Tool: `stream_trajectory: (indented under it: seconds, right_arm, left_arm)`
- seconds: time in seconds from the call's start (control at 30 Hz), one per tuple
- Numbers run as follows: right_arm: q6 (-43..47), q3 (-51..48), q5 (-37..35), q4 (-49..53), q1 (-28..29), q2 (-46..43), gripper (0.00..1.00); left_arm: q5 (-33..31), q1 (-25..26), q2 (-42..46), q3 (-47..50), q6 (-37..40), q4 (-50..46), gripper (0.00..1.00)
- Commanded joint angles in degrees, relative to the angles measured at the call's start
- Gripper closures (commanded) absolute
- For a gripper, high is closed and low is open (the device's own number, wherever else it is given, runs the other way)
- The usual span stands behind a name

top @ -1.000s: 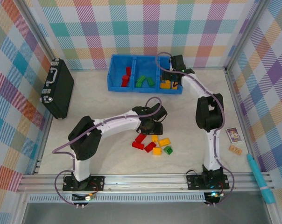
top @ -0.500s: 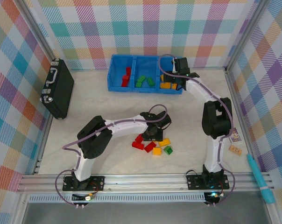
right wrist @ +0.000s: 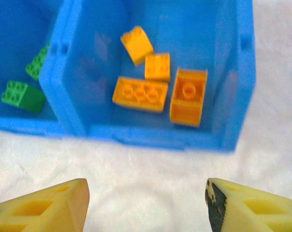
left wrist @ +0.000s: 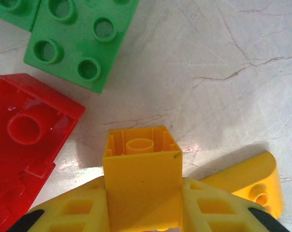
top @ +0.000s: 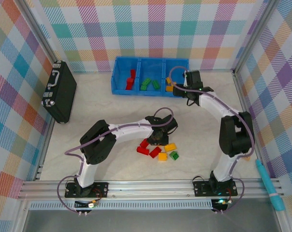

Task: Sort the legos into containers by color
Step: Pick up the lego from the middle-left of the table, then place the lego in the container.

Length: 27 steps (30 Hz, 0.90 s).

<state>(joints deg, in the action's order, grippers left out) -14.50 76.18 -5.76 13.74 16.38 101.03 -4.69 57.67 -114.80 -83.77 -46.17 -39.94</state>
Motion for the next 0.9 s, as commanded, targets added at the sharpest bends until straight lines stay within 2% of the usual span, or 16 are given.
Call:
stream_trajectory:
  seconds: [0.0,0.17,0.3,0.47,0.57,0.67,0.87]
  right_arm:
    - [-3.76,-5.86,2.17,-0.41,-0.39,-6.5,0.34]
    - [-8.1,-18.31,4.56,0.22,-0.34,-16.01,0.33]
    - [-11.24,-26.58,8.92,0.74,-0.31,-21.74,0.32]
    - [-14.38,-35.02,14.64,1.5,0.39,-28.02,0.32]
    - [-14.47,-36.97,19.44,3.76,0.78,-29.81,0.31]
    - [-14.99,-38.56,20.41,6.25,2.07,-31.92,0.3]
    - [-17.18,-42.3,20.2,8.28,4.13,-37.89,0.3]
  left_arm:
    - [-3.25,-0.29,0.28,-2.57,3.12,-1.18,0.77]
    - [-5.66,-4.5,3.51,-8.32,8.44,-1.53,0.78]
    - [-6.56,-8.55,2.82,-15.33,13.92,1.42,0.78]
    - [-10.01,-12.11,-6.9,-32.64,21.52,3.52,0.78]
    - [-11.02,-13.08,-13.48,-41.83,23.92,7.02,0.78]
    - [-11.79,-14.04,-19.4,-48.43,24.47,11.04,0.77]
    - [-16.67,-14.77,-24.95,-46.79,28.23,24.59,0.76]
